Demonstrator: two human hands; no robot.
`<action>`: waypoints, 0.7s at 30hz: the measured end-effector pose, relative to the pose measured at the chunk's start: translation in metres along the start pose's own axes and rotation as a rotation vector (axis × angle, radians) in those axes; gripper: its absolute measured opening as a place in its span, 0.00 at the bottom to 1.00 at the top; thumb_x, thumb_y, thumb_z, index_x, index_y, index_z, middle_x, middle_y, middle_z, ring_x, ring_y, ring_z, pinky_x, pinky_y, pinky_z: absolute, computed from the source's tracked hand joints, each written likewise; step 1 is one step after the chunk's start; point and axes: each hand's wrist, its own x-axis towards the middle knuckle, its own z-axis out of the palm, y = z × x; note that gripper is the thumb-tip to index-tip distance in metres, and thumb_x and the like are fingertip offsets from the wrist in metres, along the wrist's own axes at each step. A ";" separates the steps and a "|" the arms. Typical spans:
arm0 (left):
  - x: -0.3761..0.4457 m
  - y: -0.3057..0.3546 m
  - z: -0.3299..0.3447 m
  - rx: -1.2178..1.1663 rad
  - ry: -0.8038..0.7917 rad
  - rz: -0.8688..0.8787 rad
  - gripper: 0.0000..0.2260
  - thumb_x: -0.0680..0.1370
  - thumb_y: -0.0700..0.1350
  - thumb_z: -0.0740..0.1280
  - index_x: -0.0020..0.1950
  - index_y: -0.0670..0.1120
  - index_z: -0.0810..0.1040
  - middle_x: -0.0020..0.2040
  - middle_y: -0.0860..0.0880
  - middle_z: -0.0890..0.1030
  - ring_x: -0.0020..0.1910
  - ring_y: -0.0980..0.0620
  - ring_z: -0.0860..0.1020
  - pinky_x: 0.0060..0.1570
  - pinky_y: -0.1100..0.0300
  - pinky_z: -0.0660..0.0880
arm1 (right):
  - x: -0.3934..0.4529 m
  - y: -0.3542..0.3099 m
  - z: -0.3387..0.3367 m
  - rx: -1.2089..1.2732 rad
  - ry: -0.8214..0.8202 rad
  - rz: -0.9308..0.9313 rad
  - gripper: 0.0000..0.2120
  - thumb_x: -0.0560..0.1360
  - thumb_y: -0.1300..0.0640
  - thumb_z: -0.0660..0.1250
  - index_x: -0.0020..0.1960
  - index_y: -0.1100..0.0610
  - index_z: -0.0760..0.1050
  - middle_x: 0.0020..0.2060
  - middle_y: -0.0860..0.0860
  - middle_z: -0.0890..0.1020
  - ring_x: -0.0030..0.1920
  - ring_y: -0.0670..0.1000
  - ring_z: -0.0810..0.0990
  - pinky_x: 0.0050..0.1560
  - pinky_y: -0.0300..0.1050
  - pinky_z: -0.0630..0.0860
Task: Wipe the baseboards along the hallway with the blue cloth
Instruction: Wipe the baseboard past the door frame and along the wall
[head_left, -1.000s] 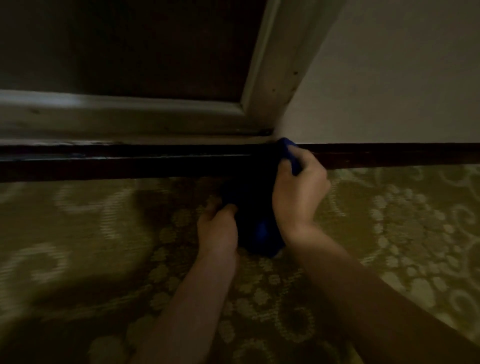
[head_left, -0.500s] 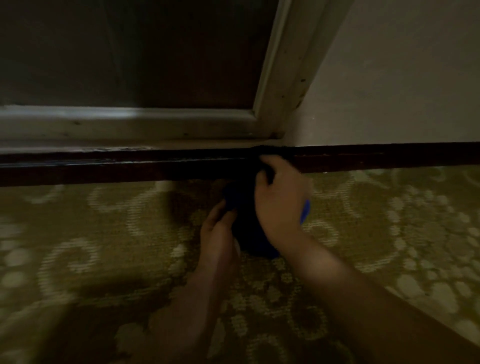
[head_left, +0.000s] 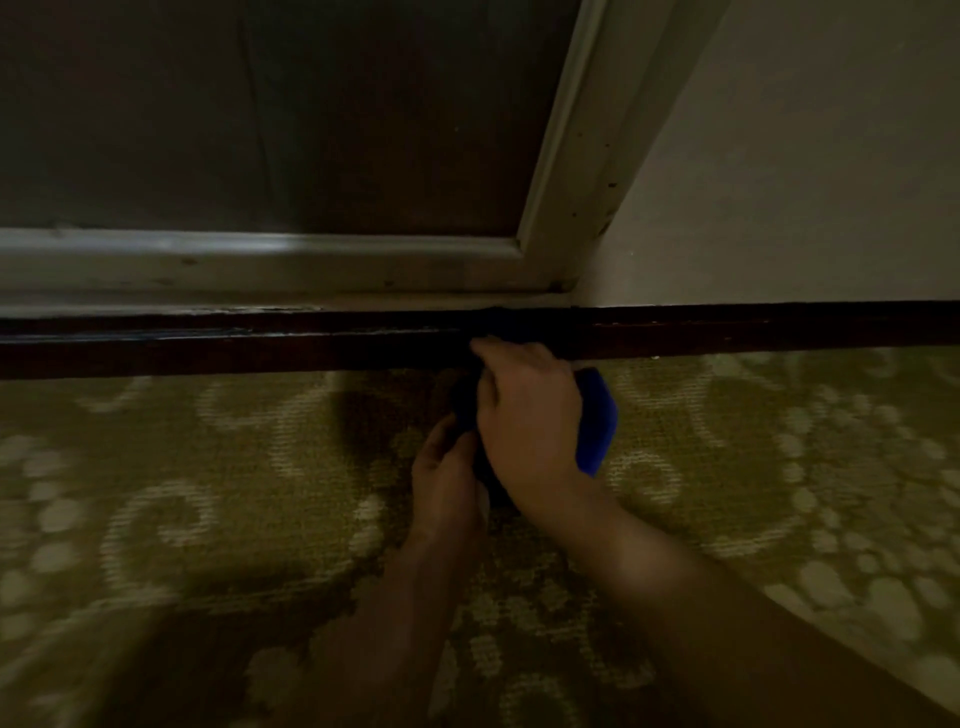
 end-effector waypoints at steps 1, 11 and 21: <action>-0.001 0.000 0.000 -0.006 -0.009 -0.001 0.15 0.81 0.34 0.61 0.67 0.41 0.74 0.55 0.42 0.82 0.51 0.45 0.81 0.50 0.51 0.78 | -0.001 -0.001 0.003 -0.036 -0.058 -0.072 0.15 0.69 0.67 0.67 0.52 0.56 0.82 0.43 0.53 0.85 0.45 0.56 0.82 0.44 0.49 0.76; -0.049 0.075 -0.018 0.171 0.189 0.079 0.11 0.80 0.40 0.63 0.56 0.52 0.82 0.53 0.45 0.85 0.50 0.43 0.84 0.49 0.45 0.81 | -0.005 0.007 -0.036 1.176 -0.013 1.158 0.12 0.75 0.62 0.68 0.58 0.53 0.78 0.49 0.51 0.81 0.50 0.53 0.81 0.45 0.47 0.81; -0.020 0.066 0.030 1.106 0.342 0.784 0.14 0.80 0.40 0.64 0.64 0.42 0.79 0.57 0.44 0.82 0.56 0.46 0.79 0.60 0.59 0.73 | -0.010 0.002 -0.028 1.331 -0.170 1.312 0.14 0.76 0.64 0.65 0.62 0.58 0.72 0.51 0.57 0.80 0.48 0.54 0.80 0.34 0.43 0.78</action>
